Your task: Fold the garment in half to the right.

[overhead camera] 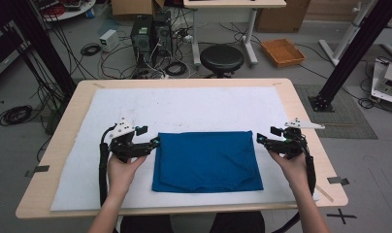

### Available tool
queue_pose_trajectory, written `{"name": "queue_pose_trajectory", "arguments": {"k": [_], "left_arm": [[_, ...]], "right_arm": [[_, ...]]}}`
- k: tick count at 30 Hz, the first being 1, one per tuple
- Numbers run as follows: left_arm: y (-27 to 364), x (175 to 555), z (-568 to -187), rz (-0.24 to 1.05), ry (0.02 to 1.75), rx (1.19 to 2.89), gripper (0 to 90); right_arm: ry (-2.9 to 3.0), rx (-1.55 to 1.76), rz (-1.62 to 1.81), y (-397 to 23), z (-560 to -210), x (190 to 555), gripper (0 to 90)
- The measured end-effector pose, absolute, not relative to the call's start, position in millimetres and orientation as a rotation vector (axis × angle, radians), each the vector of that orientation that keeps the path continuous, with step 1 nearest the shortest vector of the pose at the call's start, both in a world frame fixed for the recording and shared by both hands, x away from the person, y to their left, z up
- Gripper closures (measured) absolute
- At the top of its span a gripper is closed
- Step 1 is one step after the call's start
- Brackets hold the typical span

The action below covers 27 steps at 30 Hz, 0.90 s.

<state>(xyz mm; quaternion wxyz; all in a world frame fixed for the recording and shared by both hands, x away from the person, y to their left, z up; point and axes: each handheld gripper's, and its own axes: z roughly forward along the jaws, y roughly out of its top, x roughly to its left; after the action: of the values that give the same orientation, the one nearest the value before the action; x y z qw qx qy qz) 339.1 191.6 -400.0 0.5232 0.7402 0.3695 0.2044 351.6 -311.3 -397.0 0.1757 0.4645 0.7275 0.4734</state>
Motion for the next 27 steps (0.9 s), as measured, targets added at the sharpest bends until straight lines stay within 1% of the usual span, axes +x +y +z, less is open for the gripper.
{"name": "queue_pose_trajectory", "arguments": {"k": [4,7,10,16,22,27], "left_arm": [[192,339,-399,0.498,0.882,1.773,32.0],[193,340,-400,0.470,0.893,1.769,31.9],[192,340,-400,0.473,0.896,1.768,31.9],[188,335,-396,0.466,0.890,1.781,31.9],[192,318,-396,0.412,0.903,1.797,32.0],[199,299,-399,0.406,0.949,1.800,31.9]], "right_arm": [[2.059,1.317,1.339,-311,-397,352,28.2],[2.059,1.315,1.336,-311,-398,352,29.0],[2.056,1.304,1.335,-312,-398,352,31.3],[2.061,1.293,1.334,-314,-398,350,32.8],[2.057,1.299,1.333,-316,-397,349,33.2],[2.060,1.291,1.332,-313,-396,350,33.3]]}}
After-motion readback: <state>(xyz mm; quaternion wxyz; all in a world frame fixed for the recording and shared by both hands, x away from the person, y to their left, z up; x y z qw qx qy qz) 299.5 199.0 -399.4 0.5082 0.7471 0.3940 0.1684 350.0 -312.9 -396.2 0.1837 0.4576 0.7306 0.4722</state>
